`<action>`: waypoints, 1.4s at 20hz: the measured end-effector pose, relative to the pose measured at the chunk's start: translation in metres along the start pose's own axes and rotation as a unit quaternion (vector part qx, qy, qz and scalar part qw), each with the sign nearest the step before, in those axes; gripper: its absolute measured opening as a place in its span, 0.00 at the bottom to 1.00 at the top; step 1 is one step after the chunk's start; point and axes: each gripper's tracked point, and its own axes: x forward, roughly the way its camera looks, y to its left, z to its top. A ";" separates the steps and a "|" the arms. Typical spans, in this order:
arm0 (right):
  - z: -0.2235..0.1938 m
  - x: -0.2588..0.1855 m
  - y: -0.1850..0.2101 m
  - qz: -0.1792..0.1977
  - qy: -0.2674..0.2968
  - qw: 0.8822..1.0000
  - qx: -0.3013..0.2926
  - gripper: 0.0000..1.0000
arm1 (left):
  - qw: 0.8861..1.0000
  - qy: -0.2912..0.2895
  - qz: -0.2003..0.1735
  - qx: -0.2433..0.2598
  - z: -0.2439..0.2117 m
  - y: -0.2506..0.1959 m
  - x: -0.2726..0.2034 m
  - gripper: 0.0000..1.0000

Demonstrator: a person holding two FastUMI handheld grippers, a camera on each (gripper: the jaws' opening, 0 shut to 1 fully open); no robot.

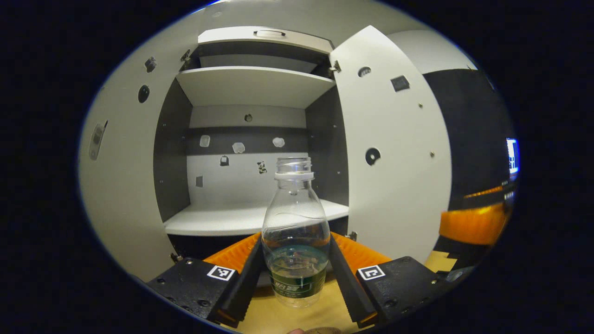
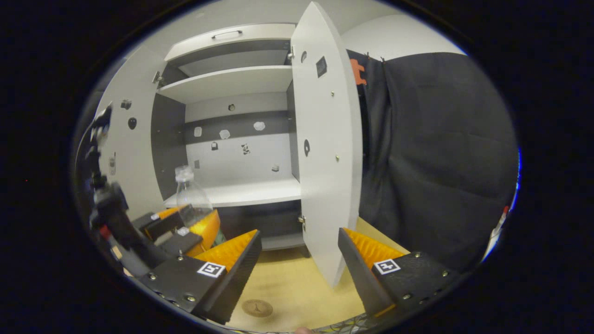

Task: Grasp the bottle in the cabinet with the left hand and place it on the coaster, then close the right door with the right hand and the left door with the left hand.

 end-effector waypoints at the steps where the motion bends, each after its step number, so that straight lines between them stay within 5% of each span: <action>1: -0.004 -0.002 -0.005 -0.002 0.006 1.000 0.001 1.00 | 1.000 0.004 -0.005 0.001 -0.016 -0.008 -0.007 0.81; 12: -0.053 -0.010 -0.024 -0.001 0.075 0.997 -0.025 1.00 | 0.996 0.083 -0.033 -0.027 -0.164 -0.047 -0.044 0.82; 28: -0.087 -0.016 -0.017 0.004 0.120 0.991 -0.052 0.98 | 0.994 0.106 -0.024 -0.020 -0.209 -0.044 -0.049 0.81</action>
